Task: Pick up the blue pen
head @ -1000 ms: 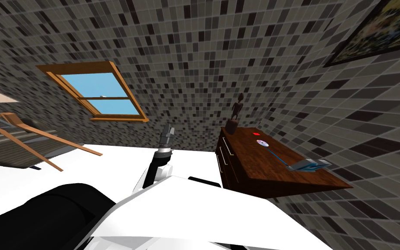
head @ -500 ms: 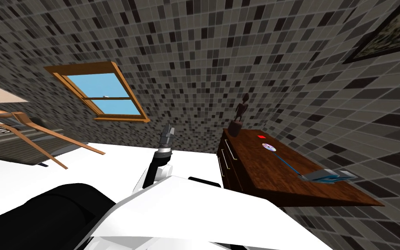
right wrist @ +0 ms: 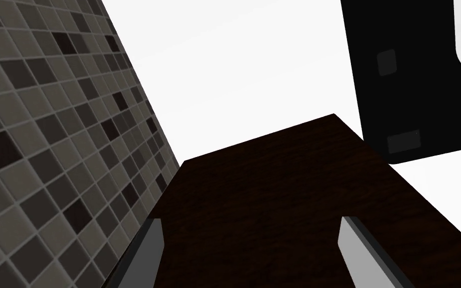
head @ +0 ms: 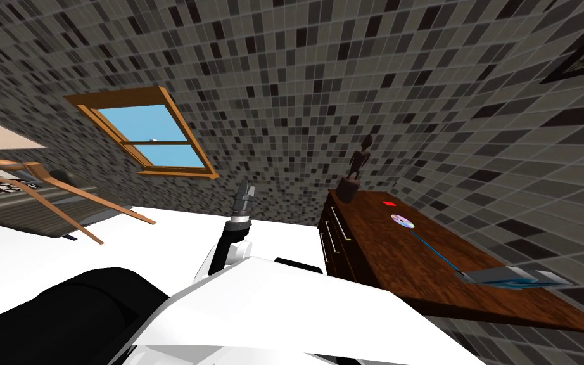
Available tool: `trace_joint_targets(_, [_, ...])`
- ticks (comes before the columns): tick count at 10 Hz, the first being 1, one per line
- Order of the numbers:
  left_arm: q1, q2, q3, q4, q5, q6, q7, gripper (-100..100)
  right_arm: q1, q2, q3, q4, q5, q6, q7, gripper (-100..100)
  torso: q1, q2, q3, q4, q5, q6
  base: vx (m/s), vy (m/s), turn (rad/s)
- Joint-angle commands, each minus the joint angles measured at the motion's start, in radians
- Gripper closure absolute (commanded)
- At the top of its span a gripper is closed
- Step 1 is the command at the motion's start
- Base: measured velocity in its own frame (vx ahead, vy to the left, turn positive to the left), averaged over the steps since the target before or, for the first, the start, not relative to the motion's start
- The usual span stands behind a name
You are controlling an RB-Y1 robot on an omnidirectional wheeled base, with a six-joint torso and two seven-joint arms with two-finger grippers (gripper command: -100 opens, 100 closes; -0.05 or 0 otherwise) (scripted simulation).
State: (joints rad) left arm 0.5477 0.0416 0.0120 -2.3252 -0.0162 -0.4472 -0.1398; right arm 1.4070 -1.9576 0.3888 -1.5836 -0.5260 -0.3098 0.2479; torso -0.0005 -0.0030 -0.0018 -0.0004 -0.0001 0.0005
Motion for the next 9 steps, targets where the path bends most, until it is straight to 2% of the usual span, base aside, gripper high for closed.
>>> trace_joint_targets(1, [0.0,0.0,0.0,0.0,0.0,0.0,0.0,0,-0.005,0.004,0.0,0.003,0.034,0.004,-0.028,-100,0.0,0.0,0.0,0.0,0.0,0.0,0.011,-0.002,-0.012])
trace_joint_targets(2, [0.0,0.0,0.0,0.0,0.0,0.0,0.0,0,0.003,-0.047,0.002,0.021,0.034,-0.005,-0.046,-100,0.0,0.002,0.001,0.001,0.0,0.0,0.062,-0.002,0.079])
trace_joint_targets(3, [0.0,0.0,0.0,0.0,0.0,0.0,0.0,0,0.003,-0.056,0.002,0.021,0.034,-0.005,-0.046,-100,0.0,0.0,0.0,0.0,0.0,-0.001,0.081,-0.009,0.06])
trace_joint_targets(4, [0.0,0.0,0.0,0.0,0.0,0.0,0.0,0,0.01,-0.094,0.004,0.038,0.035,-0.015,-0.065,-100,-0.001,-0.001,-0.001,0.0,0.0,0.0,0.126,-0.017,0.063])
trace_joint_targets(7, [0.0,0.0,0.0,0.0,0.0,0.0,0.0,0,0.015,-0.162,0.004,0.053,0.037,-0.025,-0.083,-100,-0.001,-0.005,-0.003,-0.001,0.0,-0.001,0.104,-0.014,0.063])
trace_joint_targets(8, [0.0,0.0,0.0,0.0,0.0,0.0,0.0,0,0.018,-0.202,0.004,0.066,0.039,-0.035,-0.101,-100,-0.001,-0.003,-0.002,-0.001,0.0,0.0,0.116,-0.031,0.068])
trace_joint_targets(9, [0.0,0.0,0.0,0.0,0.0,0.0,0.0,0,0.018,-0.209,0.004,0.066,0.039,-0.035,-0.101,-100,-0.002,-0.004,-0.003,-0.001,0.0,-0.001,0.101,-0.022,0.05])
